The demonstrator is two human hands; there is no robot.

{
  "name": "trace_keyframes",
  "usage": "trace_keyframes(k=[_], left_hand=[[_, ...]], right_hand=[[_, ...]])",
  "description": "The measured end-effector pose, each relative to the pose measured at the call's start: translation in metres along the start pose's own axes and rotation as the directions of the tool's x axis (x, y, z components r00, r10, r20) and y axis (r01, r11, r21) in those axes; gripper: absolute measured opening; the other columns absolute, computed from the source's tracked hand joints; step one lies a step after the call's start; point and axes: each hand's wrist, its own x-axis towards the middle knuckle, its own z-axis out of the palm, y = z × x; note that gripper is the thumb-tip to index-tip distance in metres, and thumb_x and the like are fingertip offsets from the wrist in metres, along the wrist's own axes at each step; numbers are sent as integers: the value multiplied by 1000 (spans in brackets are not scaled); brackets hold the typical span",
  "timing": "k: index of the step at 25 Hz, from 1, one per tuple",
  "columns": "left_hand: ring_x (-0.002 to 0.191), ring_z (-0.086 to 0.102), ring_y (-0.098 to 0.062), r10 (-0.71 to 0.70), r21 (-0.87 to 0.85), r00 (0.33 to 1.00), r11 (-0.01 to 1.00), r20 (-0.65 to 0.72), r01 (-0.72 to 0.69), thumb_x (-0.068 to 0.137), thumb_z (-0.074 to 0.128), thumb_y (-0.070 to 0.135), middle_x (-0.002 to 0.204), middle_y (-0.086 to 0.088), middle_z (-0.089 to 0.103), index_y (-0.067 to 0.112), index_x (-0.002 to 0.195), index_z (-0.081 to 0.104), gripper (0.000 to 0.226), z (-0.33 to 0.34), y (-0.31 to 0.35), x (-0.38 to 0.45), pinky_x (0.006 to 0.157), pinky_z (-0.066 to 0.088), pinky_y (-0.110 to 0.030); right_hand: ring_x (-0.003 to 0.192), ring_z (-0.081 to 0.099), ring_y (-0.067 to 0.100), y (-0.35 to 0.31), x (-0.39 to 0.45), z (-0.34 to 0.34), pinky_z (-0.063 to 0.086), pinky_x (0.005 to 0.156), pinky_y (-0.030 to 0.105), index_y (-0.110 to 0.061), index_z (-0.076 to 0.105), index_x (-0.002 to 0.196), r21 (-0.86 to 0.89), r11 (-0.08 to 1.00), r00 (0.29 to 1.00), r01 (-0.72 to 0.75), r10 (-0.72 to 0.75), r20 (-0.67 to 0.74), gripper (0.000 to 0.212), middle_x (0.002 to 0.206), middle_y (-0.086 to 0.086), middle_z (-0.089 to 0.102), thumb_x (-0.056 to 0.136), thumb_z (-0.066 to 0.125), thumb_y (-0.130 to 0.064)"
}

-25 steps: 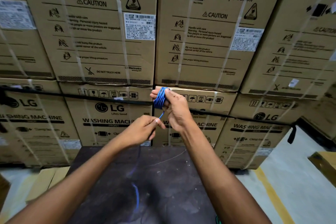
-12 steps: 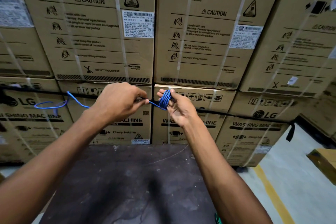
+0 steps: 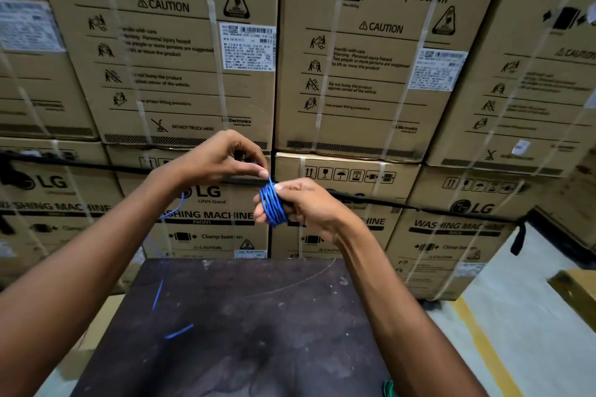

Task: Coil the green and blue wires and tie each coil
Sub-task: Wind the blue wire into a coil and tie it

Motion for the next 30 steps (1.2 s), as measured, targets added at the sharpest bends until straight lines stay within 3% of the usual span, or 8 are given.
trace_keyframes(k=[6,8,10,13,17,23,27,30], left_hand=[[81,67,-11,-43,-368,993,930,-109,0,101,57,7,86,-5,75,9,99,75,18,35,-19,-3,72,53,-21],[77,61,-20,-96,-424,986,905,-139,28,105,49,9,83,-21,68,14,103,74,25,58,-22,-7,71,50,-30],[63,51,-13,-190,-446,968,890,-165,98,108,43,12,66,-10,60,25,91,72,36,84,-20,-11,60,41,-29],[47,39,0,-256,-332,949,925,-184,185,109,41,17,50,11,51,19,80,63,37,112,-14,-16,52,32,-25],[49,43,-4,-214,-111,957,974,-194,196,104,42,37,52,7,47,28,84,71,37,119,-14,-35,53,34,-28],[55,53,-14,-87,404,938,886,-335,227,91,57,48,55,9,54,25,78,67,29,83,14,-46,53,43,-32],[61,58,-11,98,472,930,878,-353,86,86,59,60,67,12,62,26,78,68,37,35,12,-45,55,50,-34],[61,58,-8,90,248,963,968,-253,-26,84,74,56,70,9,63,28,78,71,28,9,5,-32,55,48,-30]], right_hand=[[93,71,28,-4,-7,5,57,94,38,12,61,125,253,960,986,122,-146,80,38,104,20,72,107,43,-17],[94,71,26,-10,-4,3,55,94,39,4,68,120,275,940,974,202,-222,43,32,104,16,74,106,47,-17],[93,73,23,-13,3,0,60,84,33,5,67,120,276,927,966,256,-252,-50,32,102,15,75,107,46,-15],[92,74,20,-4,17,-3,59,68,28,4,66,120,283,923,955,263,-207,-211,32,102,12,76,107,46,-17],[90,75,24,22,30,-7,59,89,33,7,66,114,217,906,886,364,-265,-380,29,98,16,76,107,48,-15],[87,76,20,23,38,-2,59,86,33,2,73,94,-433,870,832,235,-411,-372,27,93,10,79,103,51,-11],[80,74,15,13,22,-3,56,77,25,-2,70,82,-531,835,899,146,-336,-281,30,89,9,79,103,50,-12],[85,74,34,-6,6,-2,59,82,33,14,66,94,-393,914,979,100,-160,-124,38,95,25,75,108,40,-11]])
